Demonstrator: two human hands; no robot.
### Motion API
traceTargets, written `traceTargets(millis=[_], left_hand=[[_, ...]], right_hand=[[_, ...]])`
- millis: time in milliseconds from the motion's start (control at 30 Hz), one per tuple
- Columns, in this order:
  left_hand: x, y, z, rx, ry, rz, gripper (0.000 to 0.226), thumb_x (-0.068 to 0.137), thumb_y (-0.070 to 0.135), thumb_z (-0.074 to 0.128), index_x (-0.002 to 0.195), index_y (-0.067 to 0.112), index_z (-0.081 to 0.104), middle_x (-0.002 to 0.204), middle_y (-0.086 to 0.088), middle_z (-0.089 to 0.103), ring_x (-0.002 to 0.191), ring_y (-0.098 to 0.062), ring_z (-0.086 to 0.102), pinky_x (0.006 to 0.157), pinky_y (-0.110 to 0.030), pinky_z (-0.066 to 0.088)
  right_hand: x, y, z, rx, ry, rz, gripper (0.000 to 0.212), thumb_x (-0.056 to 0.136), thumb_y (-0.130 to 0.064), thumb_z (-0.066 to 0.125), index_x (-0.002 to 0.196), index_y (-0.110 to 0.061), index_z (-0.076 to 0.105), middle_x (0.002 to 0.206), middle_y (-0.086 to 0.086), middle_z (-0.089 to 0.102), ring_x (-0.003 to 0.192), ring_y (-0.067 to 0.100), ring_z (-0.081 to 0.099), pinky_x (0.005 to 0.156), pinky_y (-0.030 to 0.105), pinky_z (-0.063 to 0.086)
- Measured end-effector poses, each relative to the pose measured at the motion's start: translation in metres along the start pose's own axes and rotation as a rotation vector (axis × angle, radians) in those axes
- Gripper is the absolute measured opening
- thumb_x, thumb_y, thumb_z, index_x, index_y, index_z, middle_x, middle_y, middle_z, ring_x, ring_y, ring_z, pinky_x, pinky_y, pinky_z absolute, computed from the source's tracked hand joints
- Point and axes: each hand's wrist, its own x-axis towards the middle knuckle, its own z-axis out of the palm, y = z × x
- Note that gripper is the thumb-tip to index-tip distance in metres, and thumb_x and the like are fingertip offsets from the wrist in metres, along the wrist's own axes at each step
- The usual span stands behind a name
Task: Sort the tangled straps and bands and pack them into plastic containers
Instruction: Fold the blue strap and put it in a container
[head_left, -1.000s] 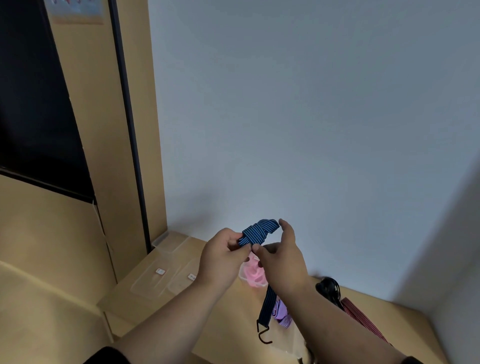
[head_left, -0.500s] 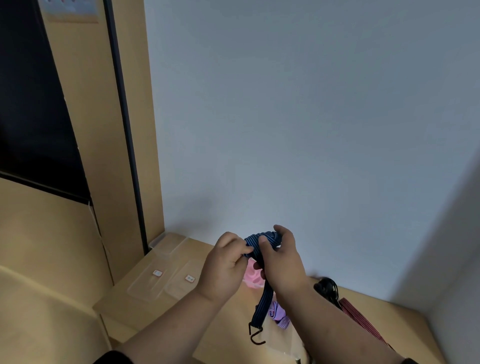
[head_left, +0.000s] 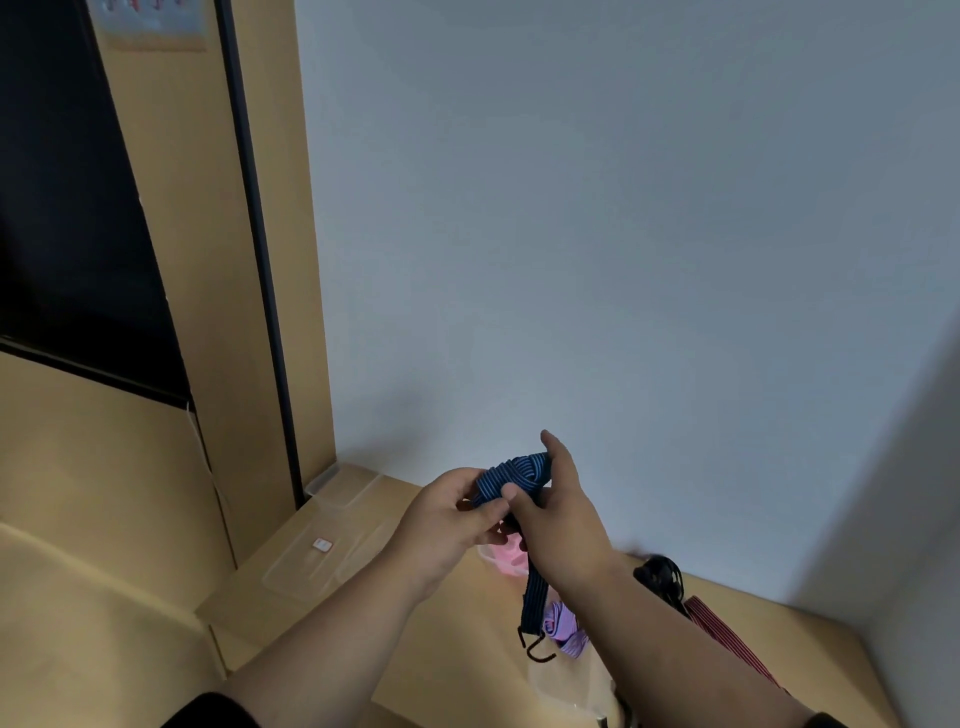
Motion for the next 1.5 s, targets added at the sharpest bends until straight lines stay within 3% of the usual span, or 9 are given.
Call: traceTargets(millis=[167, 300, 400, 500, 633, 767, 1000, 1267, 1500], left_hand=[[0.004, -0.003, -0.009, 0.188, 0.076, 0.094, 0.025, 0.088, 0.006, 0.072, 0.111, 0.013, 0.065, 0.101, -0.009, 0.072, 0.08, -0.013, 0.069, 0.068, -0.032, 0.057], [0.006, -0.01, -0.022, 0.572, 0.108, 0.244, 0.033, 0.081, 0.023, 0.077, 0.105, 0.039, 0.061, 0.105, 0.008, 0.065, 0.094, -0.008, 0.064, 0.08, -0.031, 0.055], [0.004, -0.014, -0.023, 0.725, 0.12, 0.387, 0.034, 0.082, 0.018, 0.076, 0.105, 0.037, 0.058, 0.106, 0.016, 0.054, 0.101, 0.0, 0.056, 0.084, -0.024, 0.05], [0.004, -0.018, -0.022, 0.866, 0.101, 0.51, 0.033, 0.083, 0.014, 0.074, 0.114, 0.02, 0.062, 0.105, 0.014, 0.047, 0.099, 0.005, 0.05, 0.082, -0.015, 0.045], [0.003, -0.025, -0.019, 0.986, 0.045, 0.639, 0.045, 0.081, 0.003, 0.062, 0.117, 0.03, 0.056, 0.107, 0.012, 0.041, 0.094, 0.0, 0.046, 0.084, -0.002, 0.034], [-0.002, -0.029, -0.017, 0.8, -0.002, 0.595, 0.044, 0.082, 0.012, 0.067, 0.115, 0.036, 0.054, 0.119, 0.016, 0.043, 0.108, -0.004, 0.053, 0.092, -0.013, 0.043], [-0.006, -0.002, 0.001, -0.052, -0.012, -0.047, 0.031, 0.098, 0.01, 0.061, 0.128, 0.018, 0.055, 0.114, -0.012, 0.065, 0.086, -0.023, 0.072, 0.079, -0.045, 0.06], [0.001, -0.011, 0.002, 0.084, 0.091, 0.077, 0.031, 0.09, 0.005, 0.071, 0.117, 0.015, 0.062, 0.111, -0.012, 0.07, 0.095, -0.023, 0.072, 0.077, -0.042, 0.061], [0.008, -0.026, -0.005, 0.623, 0.198, 0.428, 0.04, 0.078, 0.007, 0.081, 0.101, 0.031, 0.058, 0.105, 0.008, 0.059, 0.099, 0.002, 0.057, 0.079, -0.012, 0.046]], right_hand=[[-0.002, -0.004, -0.006, -0.046, -0.025, 0.091, 0.067, 0.098, -0.039, 0.059, 0.153, -0.028, 0.022, 0.083, -0.003, 0.075, 0.062, 0.002, 0.067, 0.052, 0.014, 0.045], [0.001, 0.0, -0.009, -0.109, -0.01, 0.144, 0.054, 0.094, -0.022, 0.064, 0.143, -0.022, 0.04, 0.08, 0.001, 0.072, 0.055, 0.004, 0.059, 0.044, 0.009, 0.04], [0.004, 0.004, -0.009, -0.075, 0.037, 0.158, 0.046, 0.095, -0.019, 0.062, 0.137, -0.021, 0.045, 0.078, 0.001, 0.069, 0.054, 0.001, 0.057, 0.044, 0.01, 0.037], [0.004, 0.006, -0.004, -0.004, 0.062, 0.171, 0.033, 0.098, -0.031, 0.057, 0.13, -0.025, 0.051, 0.09, -0.003, 0.073, 0.075, 0.004, 0.066, 0.058, 0.015, 0.044], [0.002, 0.006, 0.001, 0.055, 0.101, 0.167, 0.034, 0.094, -0.044, 0.061, 0.12, -0.025, 0.053, 0.095, 0.001, 0.071, 0.089, 0.015, 0.068, 0.078, 0.031, 0.054], [0.003, 0.005, -0.003, 0.062, 0.116, 0.128, 0.03, 0.096, -0.028, 0.062, 0.122, -0.027, 0.046, 0.096, 0.001, 0.07, 0.084, 0.012, 0.067, 0.064, 0.023, 0.044], [0.001, 0.002, -0.003, 0.061, 0.034, 0.055, 0.03, 0.098, -0.02, 0.061, 0.123, -0.027, 0.047, 0.094, -0.001, 0.072, 0.07, 0.0, 0.067, 0.061, 0.015, 0.047], [0.001, 0.002, -0.01, 0.068, 0.0, 0.115, 0.043, 0.096, -0.012, 0.063, 0.134, -0.021, 0.045, 0.104, 0.001, 0.067, 0.075, 0.024, 0.073, 0.058, 0.026, 0.059], [0.003, 0.006, -0.004, -0.016, -0.048, 0.16, 0.052, 0.094, -0.013, 0.059, 0.142, -0.018, 0.039, 0.098, 0.004, 0.072, 0.064, 0.004, 0.067, 0.048, 0.024, 0.051]])
